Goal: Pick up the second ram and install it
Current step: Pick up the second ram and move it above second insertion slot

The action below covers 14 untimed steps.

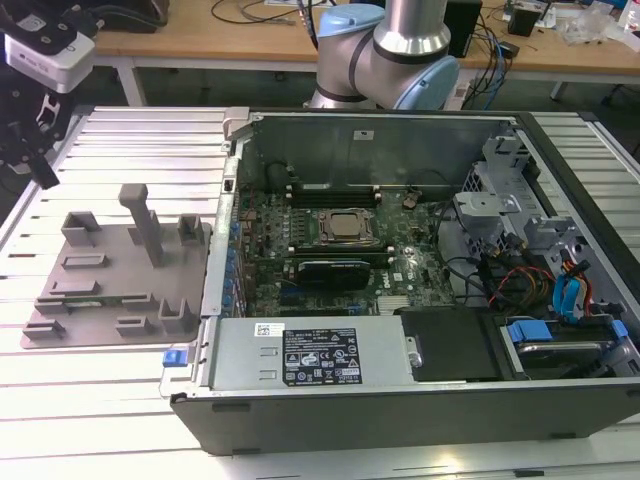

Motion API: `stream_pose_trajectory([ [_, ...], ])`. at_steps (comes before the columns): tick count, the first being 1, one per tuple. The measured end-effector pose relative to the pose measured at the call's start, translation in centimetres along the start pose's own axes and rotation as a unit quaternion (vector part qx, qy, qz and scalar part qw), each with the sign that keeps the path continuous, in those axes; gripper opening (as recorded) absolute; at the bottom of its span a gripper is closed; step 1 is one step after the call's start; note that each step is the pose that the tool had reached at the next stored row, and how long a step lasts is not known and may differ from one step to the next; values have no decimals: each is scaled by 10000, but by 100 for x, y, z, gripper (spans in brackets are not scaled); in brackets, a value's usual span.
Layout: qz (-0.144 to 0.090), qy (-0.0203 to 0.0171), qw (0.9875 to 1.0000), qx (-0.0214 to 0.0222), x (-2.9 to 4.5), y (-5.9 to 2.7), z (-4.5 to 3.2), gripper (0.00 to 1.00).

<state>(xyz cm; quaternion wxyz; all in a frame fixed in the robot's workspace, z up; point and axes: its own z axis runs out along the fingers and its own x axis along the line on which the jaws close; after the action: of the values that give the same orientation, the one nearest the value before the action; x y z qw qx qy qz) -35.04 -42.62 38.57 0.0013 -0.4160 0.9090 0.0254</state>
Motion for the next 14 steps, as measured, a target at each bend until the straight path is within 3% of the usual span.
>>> stream_pose_trajectory([
  [3, -316, 15, 9995, -7, 0, 0, 0, 8],
  [6, -591, 27, 9982, -14, 0, 0, 0, 8],
  [13, -1121, 51, 9937, -26, 0, 0, 0, 8],
  [14, -1232, 56, 9924, -29, 0, 0, 0, 8],
])
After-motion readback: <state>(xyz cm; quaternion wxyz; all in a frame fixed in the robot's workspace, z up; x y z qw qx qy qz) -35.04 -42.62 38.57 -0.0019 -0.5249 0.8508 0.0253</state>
